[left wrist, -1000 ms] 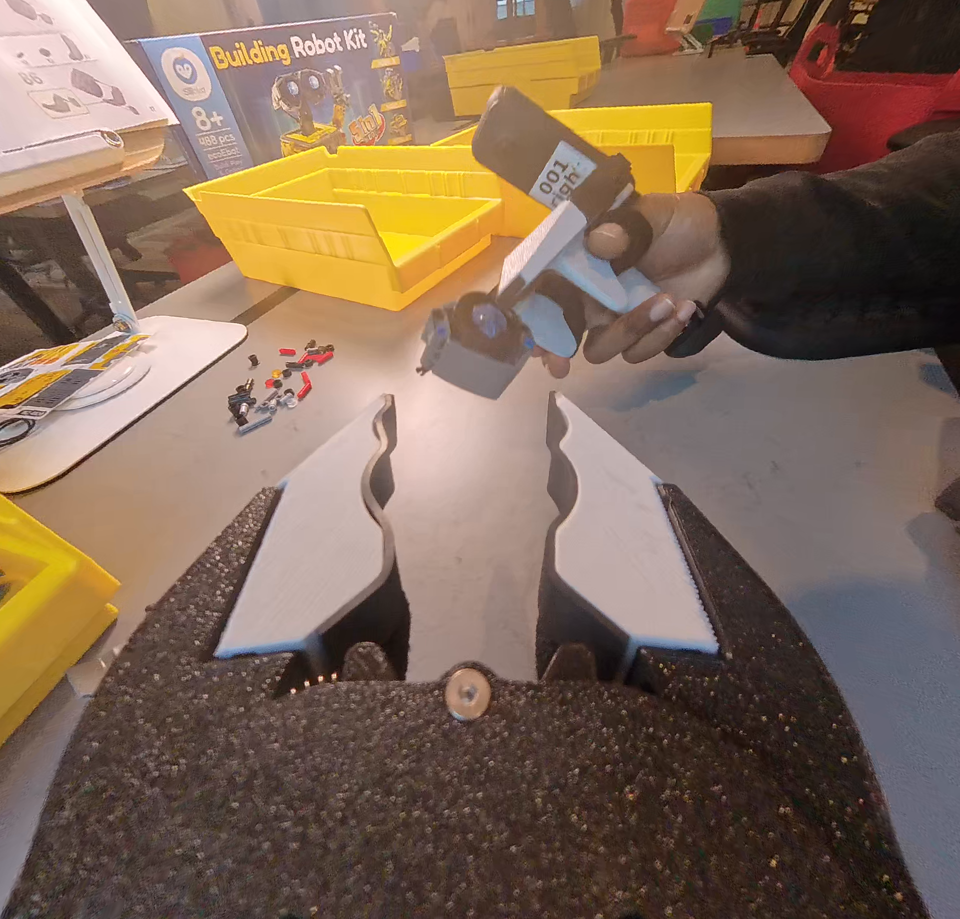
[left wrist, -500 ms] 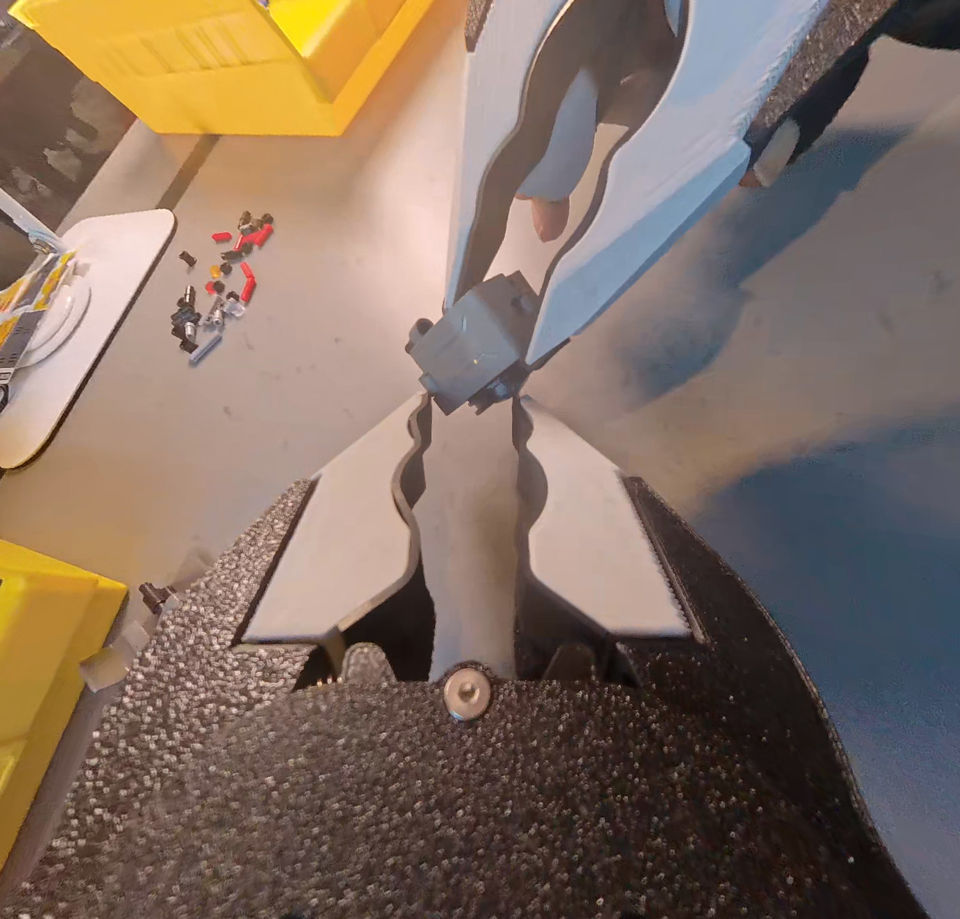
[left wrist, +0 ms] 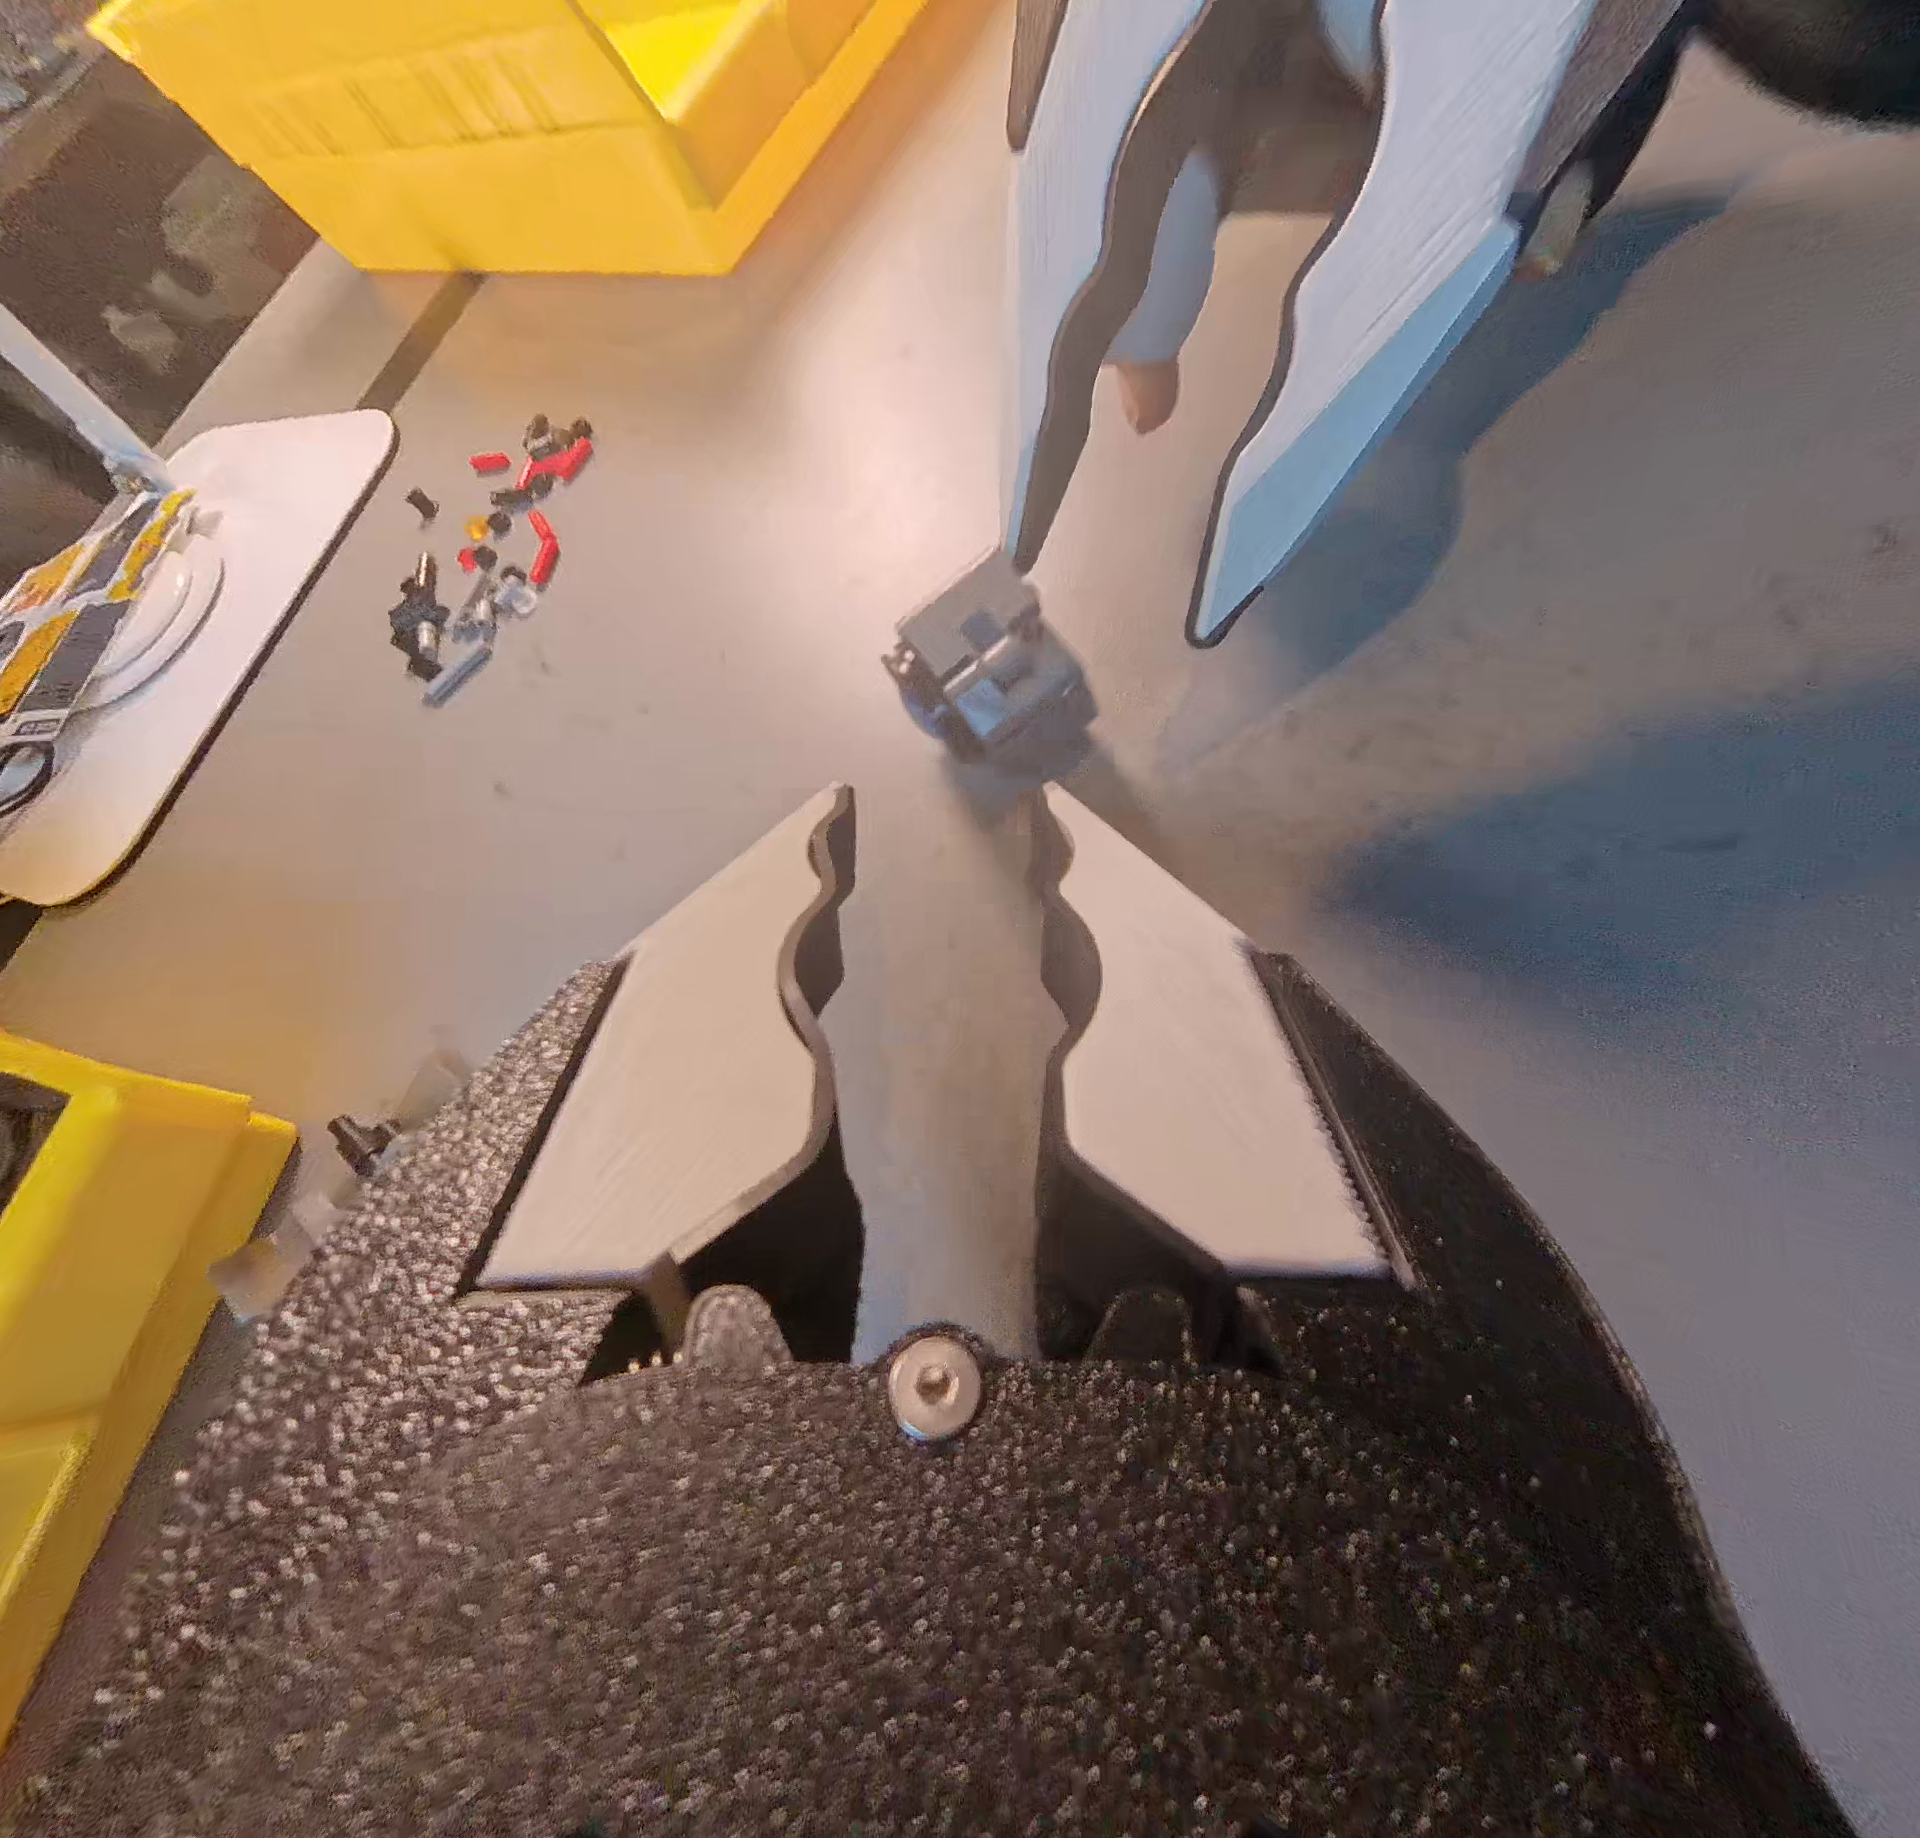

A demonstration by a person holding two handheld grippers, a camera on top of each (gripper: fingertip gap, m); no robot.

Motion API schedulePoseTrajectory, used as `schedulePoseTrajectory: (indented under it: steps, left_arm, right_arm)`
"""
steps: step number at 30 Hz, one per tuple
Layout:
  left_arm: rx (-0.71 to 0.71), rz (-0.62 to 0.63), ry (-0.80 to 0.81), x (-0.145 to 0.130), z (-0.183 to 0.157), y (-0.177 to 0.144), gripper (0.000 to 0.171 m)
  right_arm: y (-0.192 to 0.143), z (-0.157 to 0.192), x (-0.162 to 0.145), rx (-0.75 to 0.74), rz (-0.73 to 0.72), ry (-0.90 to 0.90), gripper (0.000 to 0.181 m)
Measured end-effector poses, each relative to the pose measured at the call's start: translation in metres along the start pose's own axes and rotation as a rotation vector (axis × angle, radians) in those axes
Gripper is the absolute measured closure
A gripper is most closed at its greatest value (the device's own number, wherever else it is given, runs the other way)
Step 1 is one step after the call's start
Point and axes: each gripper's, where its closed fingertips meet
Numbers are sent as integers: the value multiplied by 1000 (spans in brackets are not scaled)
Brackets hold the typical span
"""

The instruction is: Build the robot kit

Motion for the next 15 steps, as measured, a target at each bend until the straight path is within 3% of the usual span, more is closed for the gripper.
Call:
schedulePoseTrajectory:
  steps: [3, 9, 13, 15]
  left_arm:
    - [-23, -81, -24, 14, -3, -3, 124]
    - [-70, -19, 146, 13, 3, 20, 110]
    - [-136, 25, 337, 8, 2, 35, 112]
    - [-144, 46, 363, 6, 2, 42, 127]
  right_arm:
    - [-3, -6, 0, -17, -1, -49, 145]
    - [-6, -21, -4, -49, 5, -64, 140]
    - [-8, -25, -3, -33, -12, -49, 139]
    - [-9, -22, -2, -12, -26, -44, 138]
Point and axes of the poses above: each gripper's, where its closed fingertips meet, y out along the fingers, x out of its top, z = x × y across the jaws, and after that the axes turned 12 degrees about y, right-handed
